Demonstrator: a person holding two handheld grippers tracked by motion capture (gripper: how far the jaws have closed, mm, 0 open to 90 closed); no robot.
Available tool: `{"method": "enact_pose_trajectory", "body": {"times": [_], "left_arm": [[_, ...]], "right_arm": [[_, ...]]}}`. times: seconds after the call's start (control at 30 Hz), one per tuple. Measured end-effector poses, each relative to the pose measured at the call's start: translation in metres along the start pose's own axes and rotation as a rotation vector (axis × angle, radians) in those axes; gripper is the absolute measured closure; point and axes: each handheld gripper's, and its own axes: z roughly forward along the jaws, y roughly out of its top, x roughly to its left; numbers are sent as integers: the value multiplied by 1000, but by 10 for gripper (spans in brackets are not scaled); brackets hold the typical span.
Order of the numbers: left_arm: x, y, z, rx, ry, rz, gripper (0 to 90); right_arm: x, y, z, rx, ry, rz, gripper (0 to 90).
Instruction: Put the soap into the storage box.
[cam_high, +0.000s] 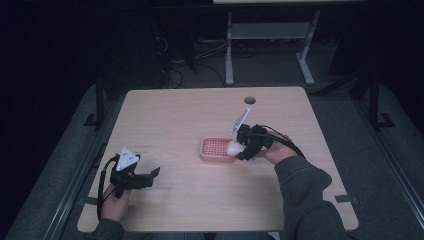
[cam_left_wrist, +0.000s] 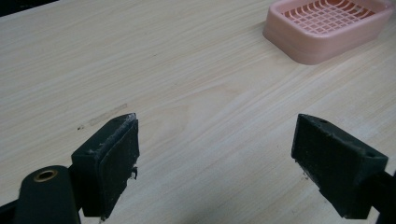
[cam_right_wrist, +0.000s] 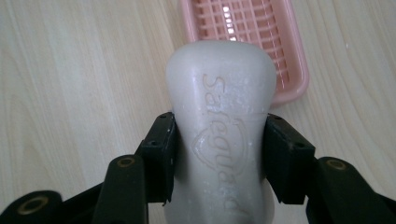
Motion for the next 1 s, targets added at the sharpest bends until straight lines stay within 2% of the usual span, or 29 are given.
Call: {"method": "enact_pose_trajectory", "body": {"times": [0.17, 0.57, 1.0], "left_arm": [[0, 0, -1, 3, -2, 6, 147], [1, 0, 0, -2, -1, -9, 147], [2, 0, -2, -4, 3, -9, 146]], "right_arm": [[0, 10, -1, -21, 7, -12, 488], [-3, 26, 8, 6, 0, -46, 488], [-7, 45, 17, 26, 10, -59, 488]]}}
